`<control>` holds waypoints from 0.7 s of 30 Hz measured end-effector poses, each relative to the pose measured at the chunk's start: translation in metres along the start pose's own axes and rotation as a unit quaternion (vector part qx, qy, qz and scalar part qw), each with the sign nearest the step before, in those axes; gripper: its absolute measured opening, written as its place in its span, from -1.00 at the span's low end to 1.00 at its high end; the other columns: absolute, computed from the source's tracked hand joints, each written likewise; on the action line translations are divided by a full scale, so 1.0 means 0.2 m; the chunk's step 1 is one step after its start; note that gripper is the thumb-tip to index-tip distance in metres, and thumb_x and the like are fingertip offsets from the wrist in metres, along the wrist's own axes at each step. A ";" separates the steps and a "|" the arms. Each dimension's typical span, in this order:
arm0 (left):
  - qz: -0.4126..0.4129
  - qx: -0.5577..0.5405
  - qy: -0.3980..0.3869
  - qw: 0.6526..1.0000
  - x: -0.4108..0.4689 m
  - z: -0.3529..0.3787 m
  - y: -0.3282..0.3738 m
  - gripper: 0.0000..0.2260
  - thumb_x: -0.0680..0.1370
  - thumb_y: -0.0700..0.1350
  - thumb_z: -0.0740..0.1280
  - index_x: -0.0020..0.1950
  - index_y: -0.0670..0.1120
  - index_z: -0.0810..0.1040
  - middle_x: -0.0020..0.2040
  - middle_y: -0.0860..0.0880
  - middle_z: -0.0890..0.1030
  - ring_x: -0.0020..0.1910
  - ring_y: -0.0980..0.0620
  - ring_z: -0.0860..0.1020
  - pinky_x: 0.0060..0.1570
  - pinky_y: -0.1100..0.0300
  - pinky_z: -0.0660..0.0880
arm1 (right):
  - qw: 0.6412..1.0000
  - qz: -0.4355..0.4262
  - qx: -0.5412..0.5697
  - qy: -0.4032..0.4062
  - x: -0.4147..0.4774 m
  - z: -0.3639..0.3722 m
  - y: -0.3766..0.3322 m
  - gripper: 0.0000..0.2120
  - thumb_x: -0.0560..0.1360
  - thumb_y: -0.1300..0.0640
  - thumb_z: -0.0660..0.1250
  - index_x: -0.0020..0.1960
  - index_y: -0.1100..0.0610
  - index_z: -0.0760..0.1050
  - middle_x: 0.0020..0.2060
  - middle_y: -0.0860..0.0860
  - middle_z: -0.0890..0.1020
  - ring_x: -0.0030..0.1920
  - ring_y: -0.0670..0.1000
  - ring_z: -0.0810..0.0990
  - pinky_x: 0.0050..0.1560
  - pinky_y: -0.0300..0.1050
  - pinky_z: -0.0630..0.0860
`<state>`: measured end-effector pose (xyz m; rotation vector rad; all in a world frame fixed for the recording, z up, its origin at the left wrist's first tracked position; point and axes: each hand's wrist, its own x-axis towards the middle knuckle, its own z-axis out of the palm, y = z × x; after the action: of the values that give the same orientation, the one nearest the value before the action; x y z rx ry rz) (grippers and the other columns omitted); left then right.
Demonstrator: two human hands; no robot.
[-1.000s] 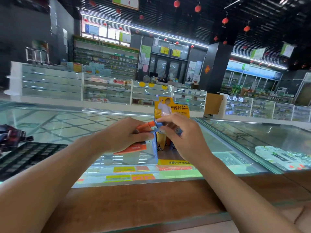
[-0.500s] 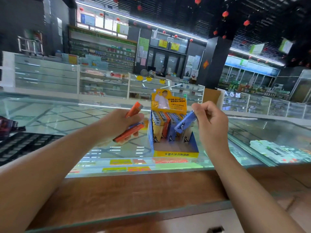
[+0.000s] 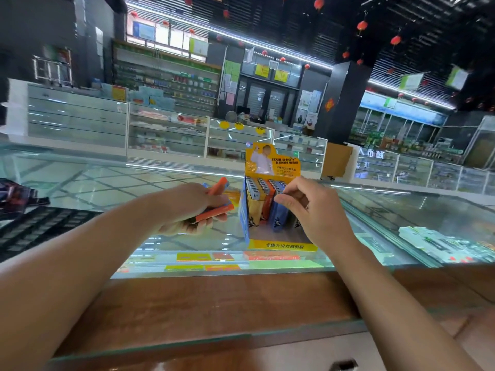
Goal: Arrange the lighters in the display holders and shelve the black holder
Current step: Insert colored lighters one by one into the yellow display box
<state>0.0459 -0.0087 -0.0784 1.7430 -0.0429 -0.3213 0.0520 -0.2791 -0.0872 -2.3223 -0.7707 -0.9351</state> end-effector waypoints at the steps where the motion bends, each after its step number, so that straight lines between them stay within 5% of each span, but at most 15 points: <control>1: 0.022 0.012 0.002 1.000 0.00 0.00 0.00 -0.73 0.67 0.00 0.35 0.12 -0.21 0.61 -0.23 -0.08 0.67 -0.49 0.14 0.46 -0.54 0.32 0.37 | 1.000 -0.006 -0.007 -0.006 0.00 0.00 0.00 -0.71 0.60 -0.20 0.35 -0.04 0.03 0.56 -0.26 -0.06 0.61 -0.23 0.04 0.58 -0.19 0.17 0.53; 13: 0.112 -0.052 0.002 0.992 -0.05 0.03 0.07 -0.65 0.63 -0.10 0.21 -0.27 -0.26 0.54 -0.35 -0.17 0.55 -0.62 0.07 0.34 -0.67 0.35 0.16 | 0.990 0.011 -0.124 0.059 -0.01 0.01 -0.06 -0.90 0.67 -0.04 0.31 -0.01 -0.08 0.48 -0.22 -0.20 0.58 -0.21 -0.12 0.55 -0.21 0.05 0.56; 21: 0.147 0.144 -0.113 0.972 -0.11 0.10 0.08 -0.73 0.64 -0.12 0.25 -0.19 -0.23 0.53 -0.34 -0.21 0.56 -0.60 0.04 0.32 -0.60 0.33 0.19 | 0.992 0.006 0.127 0.004 -0.01 0.03 -0.22 -0.75 0.64 -0.03 0.40 0.31 -0.08 0.61 0.05 -0.18 0.70 -0.02 0.00 0.62 -0.02 -0.08 0.55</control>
<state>0.0231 -0.0268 -0.0624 1.9467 -0.5308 -0.3040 0.0237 -0.2449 -0.0825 -2.0985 -0.8200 -0.7898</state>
